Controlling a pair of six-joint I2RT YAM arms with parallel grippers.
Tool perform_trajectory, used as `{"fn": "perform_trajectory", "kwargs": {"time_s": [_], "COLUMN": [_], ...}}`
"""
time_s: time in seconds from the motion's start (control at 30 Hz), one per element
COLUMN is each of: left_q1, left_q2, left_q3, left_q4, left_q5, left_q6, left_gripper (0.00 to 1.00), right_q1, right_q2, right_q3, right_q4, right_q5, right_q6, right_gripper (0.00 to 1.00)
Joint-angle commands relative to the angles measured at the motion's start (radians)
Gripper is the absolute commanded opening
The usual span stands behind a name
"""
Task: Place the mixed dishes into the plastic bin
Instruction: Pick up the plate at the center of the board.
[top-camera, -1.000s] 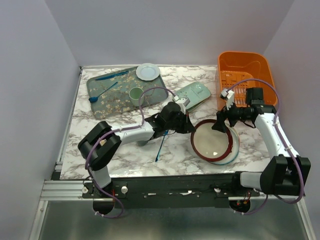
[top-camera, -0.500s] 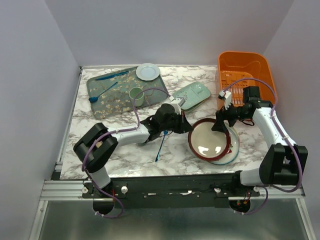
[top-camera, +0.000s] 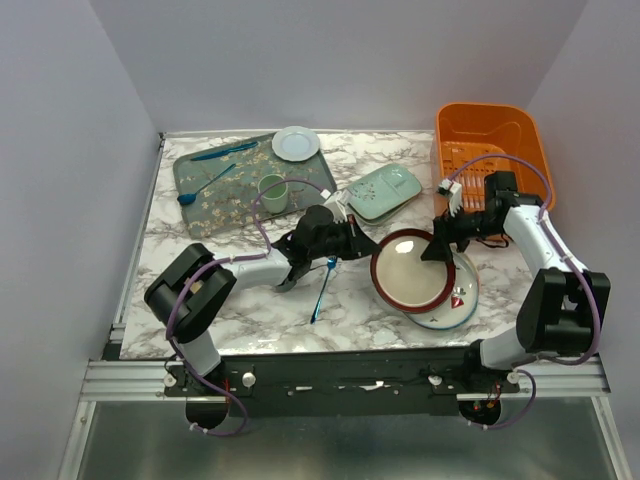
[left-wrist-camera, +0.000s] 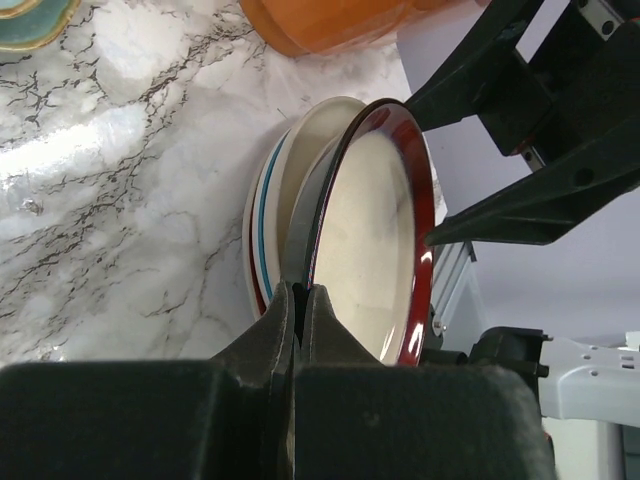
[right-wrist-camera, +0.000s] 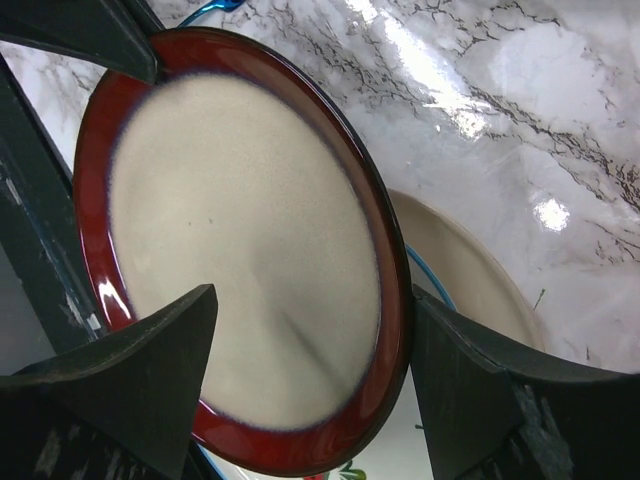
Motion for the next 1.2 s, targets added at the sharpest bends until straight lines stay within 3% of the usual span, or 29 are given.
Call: {"fn": "perform_trajectory", "kwargs": {"time_s": [0.0, 0.13, 0.5, 0.7, 0.8, 1.17], "left_q1": [0.006, 0.012, 0.023, 0.032, 0.037, 0.046], "left_q2": [-0.025, -0.025, -0.027, -0.035, -0.045, -0.111], "left_q3": [0.019, 0.013, -0.004, -0.009, -0.007, -0.019], "left_q4": [0.251, 0.28, 0.365, 0.377, 0.379, 0.334], "left_q5": [0.049, 0.048, 0.076, 0.063, 0.062, 0.072], "left_q6": [-0.113, -0.129, -0.174, -0.179, -0.174, -0.119], "left_gripper": [0.0, 0.0, 0.0, 0.0, 0.0, 0.0], "right_q1": [0.002, 0.002, -0.009, -0.012, -0.015, -0.055], "right_q2": [0.055, 0.09, 0.103, 0.101, 0.104, 0.086], "right_q3": [0.032, 0.042, 0.044, 0.053, 0.068, 0.136], "right_q4": [-0.053, -0.05, -0.029, -0.05, -0.081, -0.242], "right_q5": [-0.071, -0.067, -0.085, -0.131, -0.168, -0.347], "right_q6": [0.027, 0.051, 0.11, 0.108, 0.101, 0.013], "right_gripper": [0.79, 0.71, 0.73, 0.67, 0.59, 0.01]}}
